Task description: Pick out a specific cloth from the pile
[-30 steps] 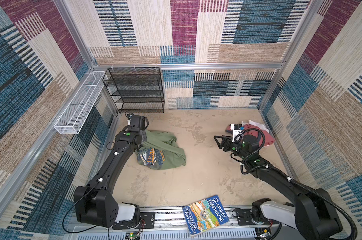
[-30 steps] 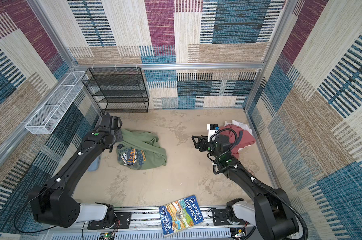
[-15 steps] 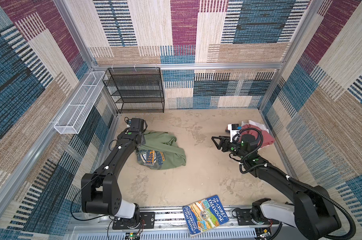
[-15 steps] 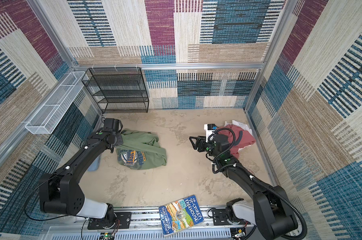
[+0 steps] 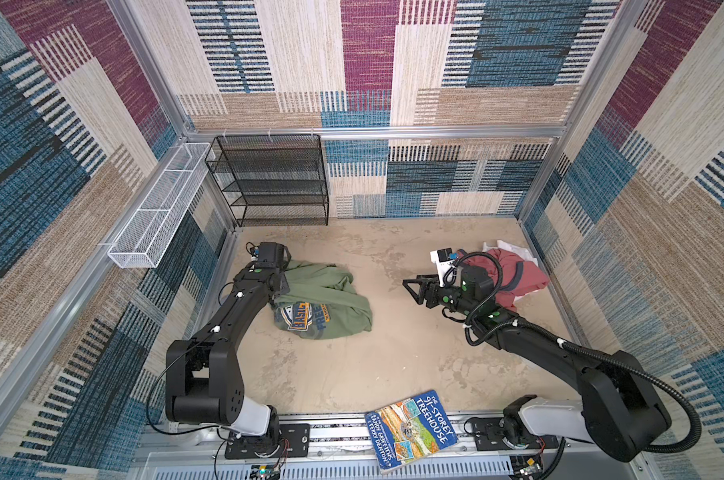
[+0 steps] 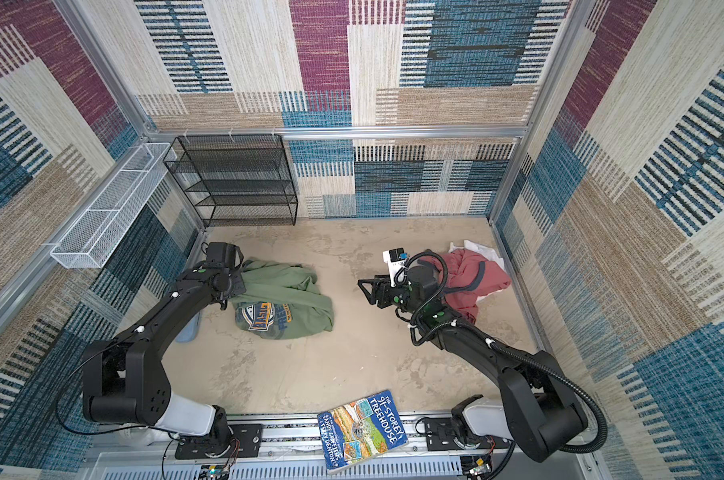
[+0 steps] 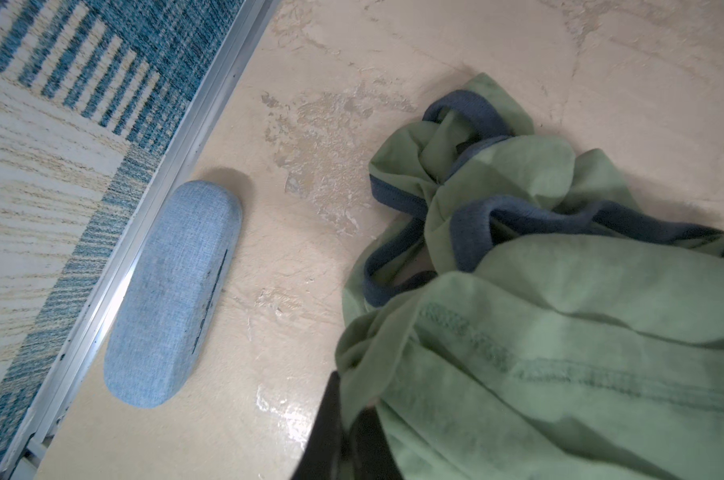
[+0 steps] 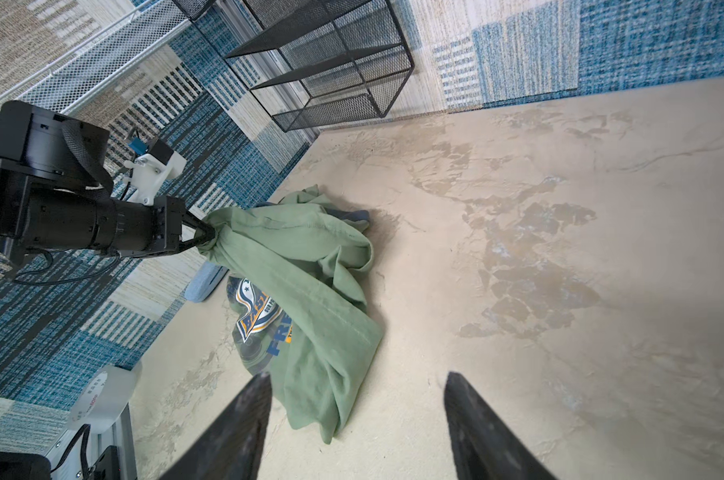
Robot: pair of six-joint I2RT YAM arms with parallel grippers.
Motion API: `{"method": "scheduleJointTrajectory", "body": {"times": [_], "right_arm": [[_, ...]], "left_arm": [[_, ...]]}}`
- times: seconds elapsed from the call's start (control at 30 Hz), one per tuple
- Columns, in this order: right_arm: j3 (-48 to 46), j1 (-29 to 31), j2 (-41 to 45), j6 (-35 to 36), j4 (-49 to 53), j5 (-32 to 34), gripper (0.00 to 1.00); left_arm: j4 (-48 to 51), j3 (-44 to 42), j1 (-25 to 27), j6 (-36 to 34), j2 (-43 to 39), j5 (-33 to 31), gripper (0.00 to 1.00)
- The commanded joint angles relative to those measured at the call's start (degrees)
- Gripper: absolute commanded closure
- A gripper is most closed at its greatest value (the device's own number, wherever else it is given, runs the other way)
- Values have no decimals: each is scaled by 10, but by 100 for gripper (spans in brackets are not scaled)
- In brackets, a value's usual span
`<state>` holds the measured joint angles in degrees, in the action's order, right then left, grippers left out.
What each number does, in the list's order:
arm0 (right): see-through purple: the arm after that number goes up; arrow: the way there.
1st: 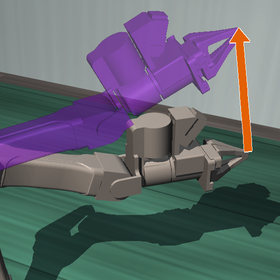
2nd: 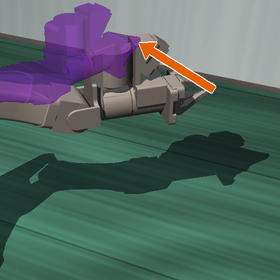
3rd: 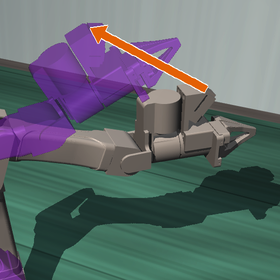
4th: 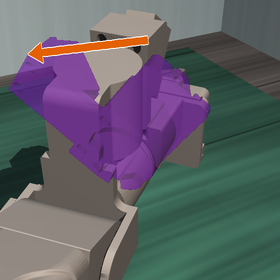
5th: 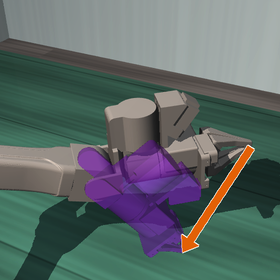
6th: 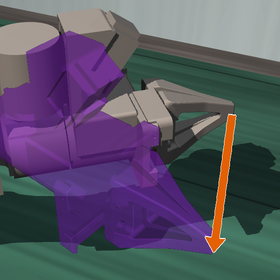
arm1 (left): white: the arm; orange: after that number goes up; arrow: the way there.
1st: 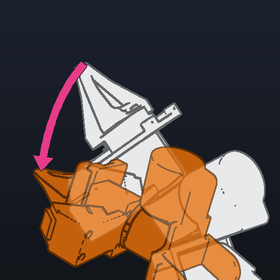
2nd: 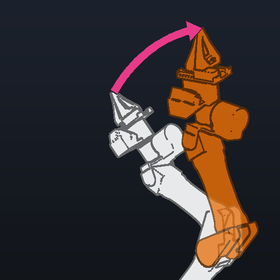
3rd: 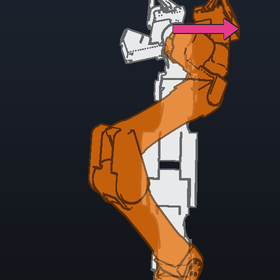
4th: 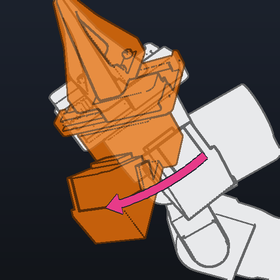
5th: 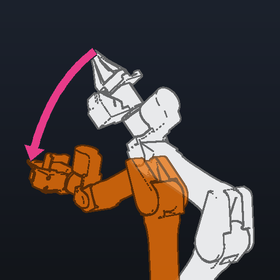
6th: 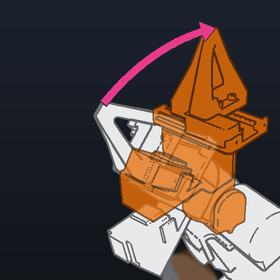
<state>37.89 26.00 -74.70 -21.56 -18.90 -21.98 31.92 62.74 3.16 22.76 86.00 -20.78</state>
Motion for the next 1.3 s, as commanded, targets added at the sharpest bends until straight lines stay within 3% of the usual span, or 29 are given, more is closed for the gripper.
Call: {"method": "scheduleJointTrajectory", "body": {"times": [0.0,0.1,0.33,0.57,0.8,1.03,1.17,1.27], "right_arm": [[7,4,-4,5,-12,5,31],[14,5,-9,6,-7,14,31],[42,5,-25,10,7,26,31],[65,5,-32,15,33,62,31],[56,0,-24,5,38,71,31],[54,-34,-26,-11,43,49,31],[45,-43,-13,-16,42,45,31],[35,-44,-4,-16,41,45,31]], "left_arm": [[-12,-1,-2,18,-5,15,67],[-1,1,-1,15,-25,20,60],[-1,-17,21,21,-84,30,61],[1,6,121,-5,-102,15,67],[-8,3,229,-14,-92,76,73],[-29,-11,312,2,-20,118,75],[-70,-16,328,10,27,166,59],[-83,-12,333,13,64,182,53]]}}
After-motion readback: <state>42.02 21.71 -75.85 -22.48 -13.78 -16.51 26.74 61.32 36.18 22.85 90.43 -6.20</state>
